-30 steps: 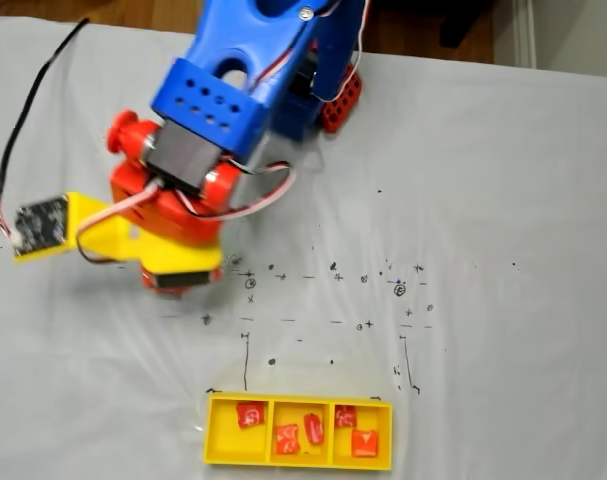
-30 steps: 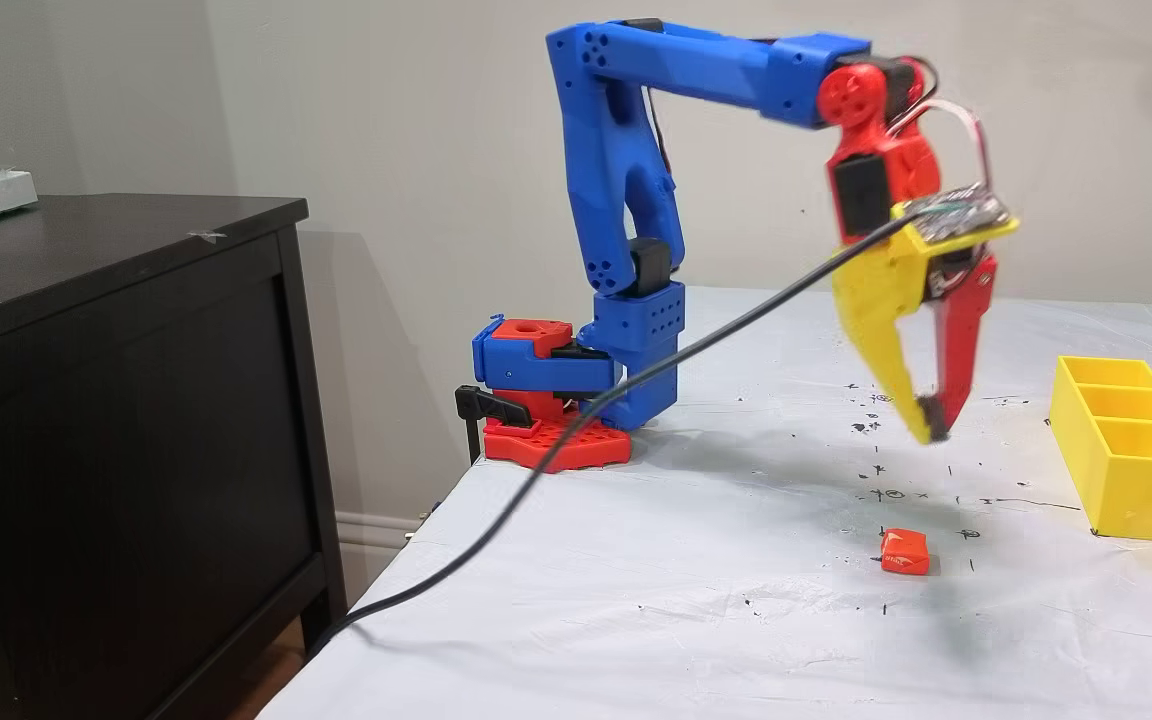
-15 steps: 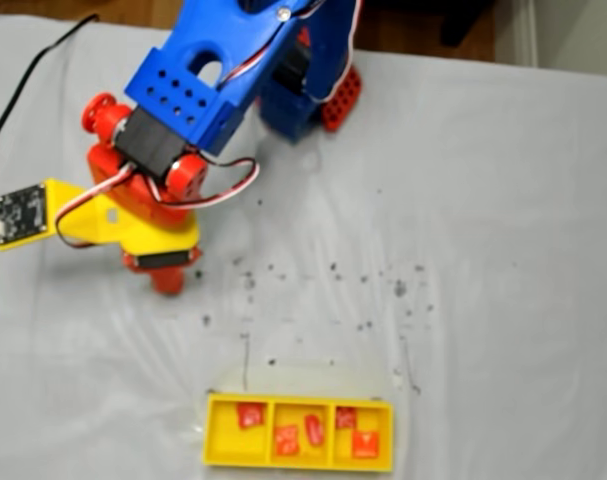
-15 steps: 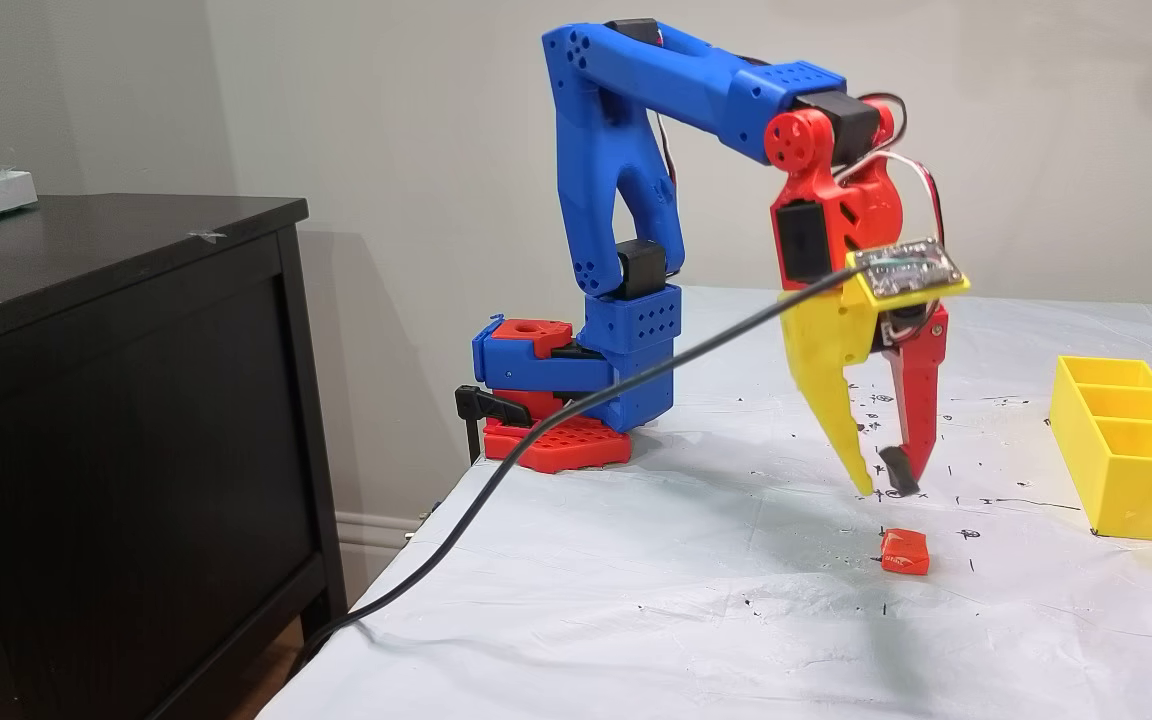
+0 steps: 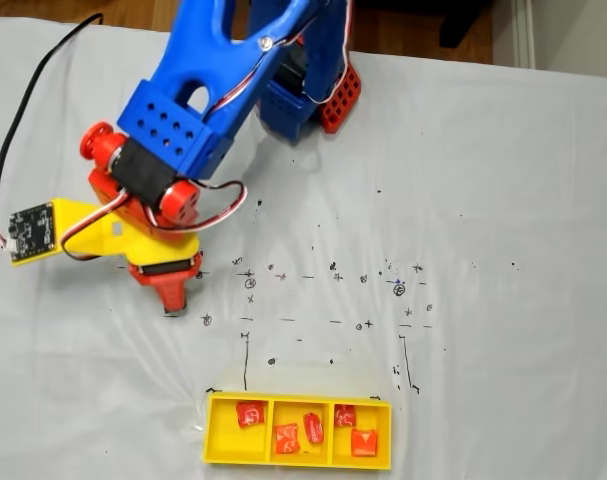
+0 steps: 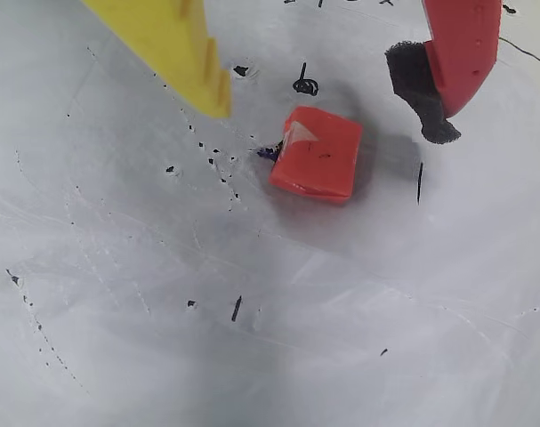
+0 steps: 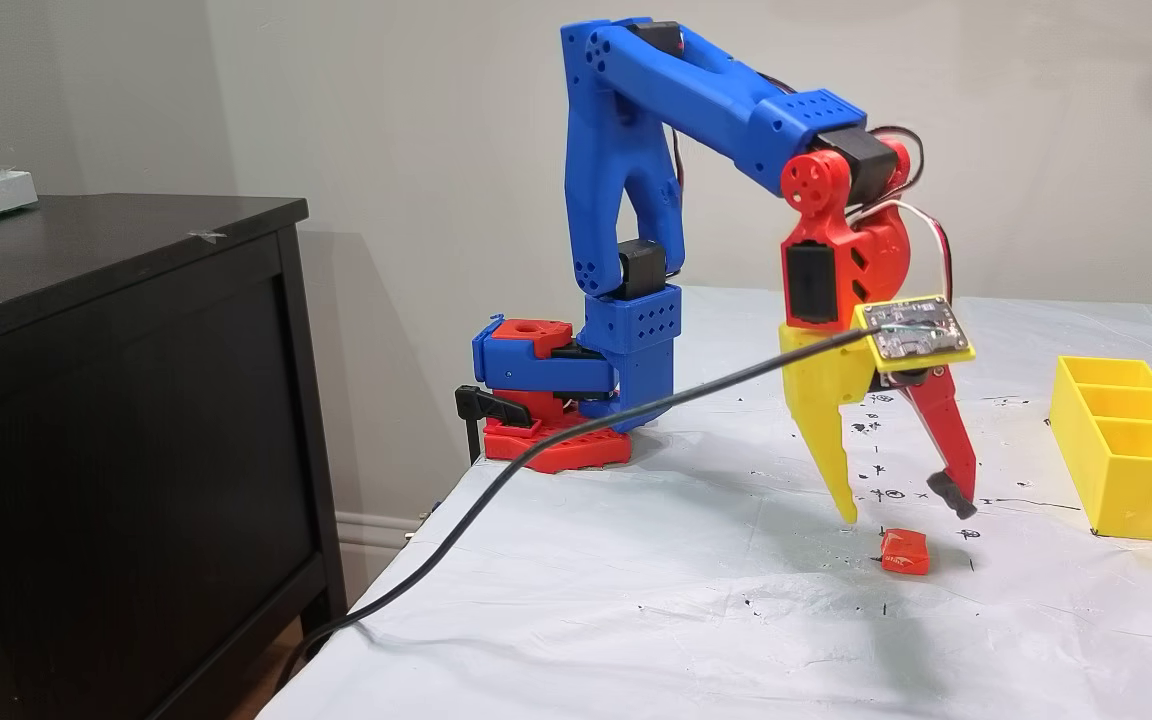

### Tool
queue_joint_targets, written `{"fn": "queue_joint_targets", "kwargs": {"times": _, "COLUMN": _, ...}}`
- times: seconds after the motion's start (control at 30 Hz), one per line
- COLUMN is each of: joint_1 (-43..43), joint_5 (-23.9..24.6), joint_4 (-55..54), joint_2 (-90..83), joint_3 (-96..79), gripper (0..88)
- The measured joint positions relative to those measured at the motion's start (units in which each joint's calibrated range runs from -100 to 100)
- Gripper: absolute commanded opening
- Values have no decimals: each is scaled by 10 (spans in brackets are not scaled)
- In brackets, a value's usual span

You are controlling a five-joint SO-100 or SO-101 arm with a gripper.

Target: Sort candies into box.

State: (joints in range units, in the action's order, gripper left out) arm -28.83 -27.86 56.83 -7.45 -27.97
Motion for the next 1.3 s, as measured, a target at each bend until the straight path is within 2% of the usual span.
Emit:
{"fn": "queue_joint_targets", "kwargs": {"times": 0.4, "joint_1": -2, "joint_5": -1, "joint_4": -3, "joint_2": 47, "joint_3": 29, "gripper": 230}}
{"fn": "queue_joint_targets", "kwargs": {"times": 0.87, "joint_1": 7, "joint_5": 18, "joint_4": 15, "joint_2": 121, "joint_3": 79, "gripper": 247}}
{"fn": "queue_joint_targets", "kwargs": {"times": 1.0, "joint_1": 7, "joint_5": 18, "joint_4": 16, "joint_2": 128, "joint_3": 83, "gripper": 185}}
{"fn": "queue_joint_targets", "kwargs": {"times": 1.07, "joint_1": 7, "joint_5": 20, "joint_4": 18, "joint_2": 135, "joint_3": 90, "gripper": 70}}
{"fn": "queue_joint_targets", "kwargs": {"times": 1.2, "joint_1": 7, "joint_5": 24, "joint_4": 20, "joint_2": 139, "joint_3": 98, "gripper": 3}}
{"fn": "queue_joint_targets", "kwargs": {"times": 1.3, "joint_1": 9, "joint_5": 26, "joint_4": 21, "joint_2": 139, "joint_3": 99, "gripper": 1}}
